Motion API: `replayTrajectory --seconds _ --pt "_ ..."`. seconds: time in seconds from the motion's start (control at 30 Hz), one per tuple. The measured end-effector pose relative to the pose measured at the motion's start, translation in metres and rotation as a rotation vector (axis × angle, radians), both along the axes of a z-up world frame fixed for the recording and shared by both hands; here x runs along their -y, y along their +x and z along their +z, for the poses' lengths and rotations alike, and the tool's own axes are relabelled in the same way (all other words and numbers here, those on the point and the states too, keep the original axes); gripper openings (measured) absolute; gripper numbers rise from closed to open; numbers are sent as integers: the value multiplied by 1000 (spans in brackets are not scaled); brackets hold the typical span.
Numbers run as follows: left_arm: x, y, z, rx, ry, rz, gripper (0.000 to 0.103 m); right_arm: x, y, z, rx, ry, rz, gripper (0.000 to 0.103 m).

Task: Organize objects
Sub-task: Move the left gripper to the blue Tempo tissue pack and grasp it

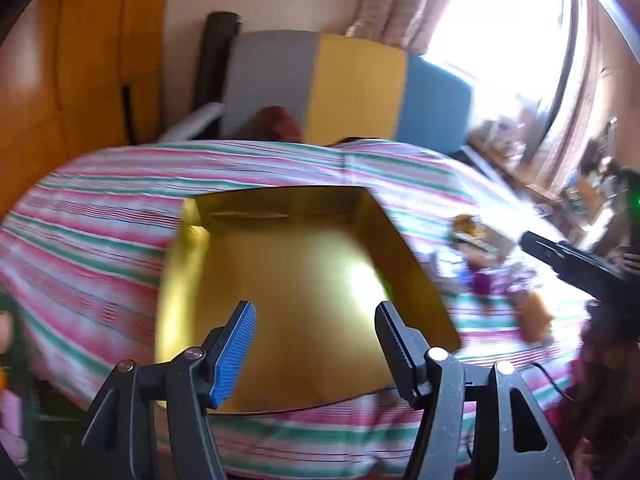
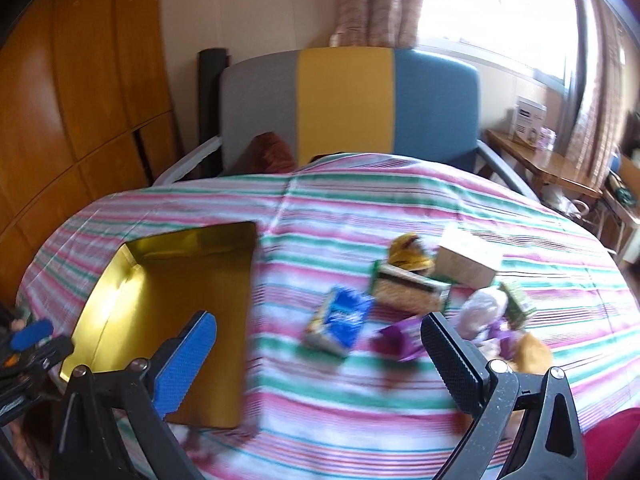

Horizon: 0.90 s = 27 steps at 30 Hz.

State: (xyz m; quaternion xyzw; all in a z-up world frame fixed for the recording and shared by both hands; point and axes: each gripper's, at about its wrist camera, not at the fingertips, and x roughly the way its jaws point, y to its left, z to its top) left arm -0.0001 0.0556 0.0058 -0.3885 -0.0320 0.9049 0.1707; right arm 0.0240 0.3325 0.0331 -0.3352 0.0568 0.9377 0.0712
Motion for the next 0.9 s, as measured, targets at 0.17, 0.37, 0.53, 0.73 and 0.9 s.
replayTrajectory --seconds 0.17,0.37,0.53,0.73,0.9 --pt "-43 -6 0 7 -35 -125 65 -76 2 9 -14 -57 -160 103" --pt "-103 -33 -7 125 -77 -254 65 -153 7 -8 16 -143 -307 103" --pt "-152 -53 -15 161 -133 -326 65 -179 17 -33 15 -253 -324 103" --pt "-212 -80 -35 194 -223 -401 65 -196 22 -40 -13 -386 -330 103" --pt "-250 -99 -60 228 -292 -447 64 -199 22 -43 -23 -452 -303 103"
